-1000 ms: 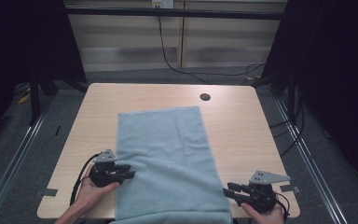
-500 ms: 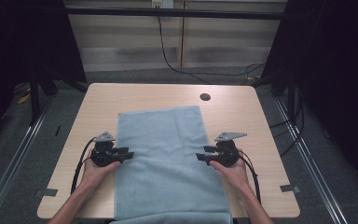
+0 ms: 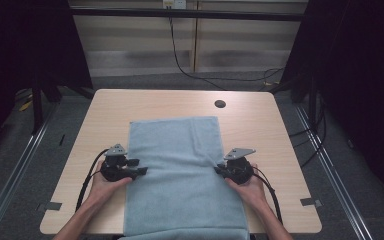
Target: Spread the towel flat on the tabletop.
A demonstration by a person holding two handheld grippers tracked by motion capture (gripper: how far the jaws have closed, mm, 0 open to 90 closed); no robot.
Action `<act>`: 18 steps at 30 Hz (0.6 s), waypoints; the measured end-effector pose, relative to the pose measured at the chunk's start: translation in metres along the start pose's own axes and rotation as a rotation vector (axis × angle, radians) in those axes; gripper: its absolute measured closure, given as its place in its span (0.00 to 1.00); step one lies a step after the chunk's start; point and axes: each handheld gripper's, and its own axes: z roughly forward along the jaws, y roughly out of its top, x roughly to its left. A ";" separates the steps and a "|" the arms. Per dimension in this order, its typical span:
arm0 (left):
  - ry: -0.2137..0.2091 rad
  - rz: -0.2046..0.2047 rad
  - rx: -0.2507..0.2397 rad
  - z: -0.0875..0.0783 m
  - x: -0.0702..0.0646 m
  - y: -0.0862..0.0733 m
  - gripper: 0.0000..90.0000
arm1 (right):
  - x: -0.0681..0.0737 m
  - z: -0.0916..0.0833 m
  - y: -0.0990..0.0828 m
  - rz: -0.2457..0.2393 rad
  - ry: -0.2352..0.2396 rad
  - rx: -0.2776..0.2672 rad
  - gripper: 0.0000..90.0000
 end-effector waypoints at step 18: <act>-0.059 0.099 0.062 -0.007 -0.034 -0.015 0.85 | 0.022 -0.047 -0.043 0.032 0.079 0.013 0.94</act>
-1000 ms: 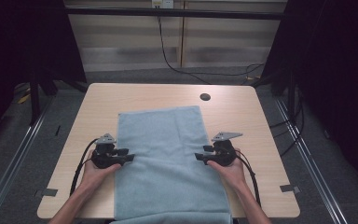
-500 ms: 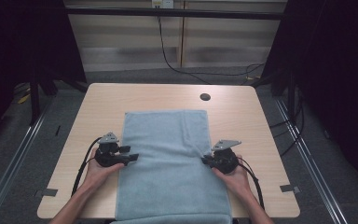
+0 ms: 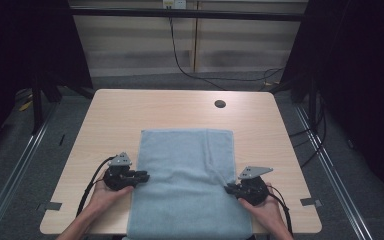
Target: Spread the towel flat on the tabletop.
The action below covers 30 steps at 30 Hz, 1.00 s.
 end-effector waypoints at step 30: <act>0.015 0.003 -0.020 -0.017 -0.015 0.006 0.66 | 0.014 -0.029 0.010 0.018 0.057 -0.114 0.67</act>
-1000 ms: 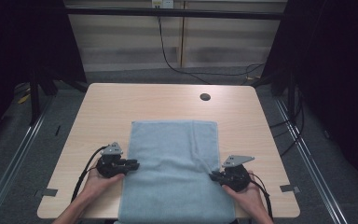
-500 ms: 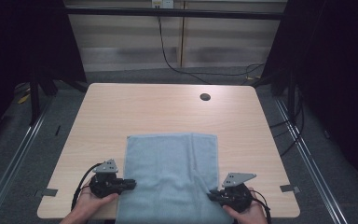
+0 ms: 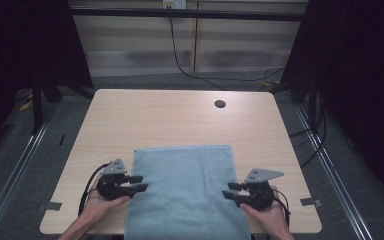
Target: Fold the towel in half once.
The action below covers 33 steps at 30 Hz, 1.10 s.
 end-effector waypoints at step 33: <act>0.173 -0.146 -0.070 0.018 0.085 0.029 0.44 | -0.099 0.090 0.046 0.024 -0.189 0.062 0.94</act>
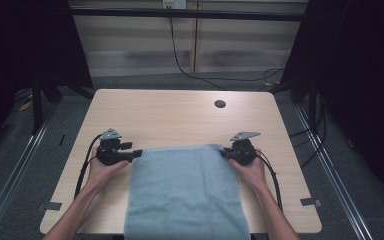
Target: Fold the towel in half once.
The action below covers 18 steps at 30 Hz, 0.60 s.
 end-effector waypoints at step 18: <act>-0.062 0.114 0.107 0.014 -0.019 -0.007 0.59 | 0.005 -0.006 -0.007 0.027 0.047 -0.012 0.96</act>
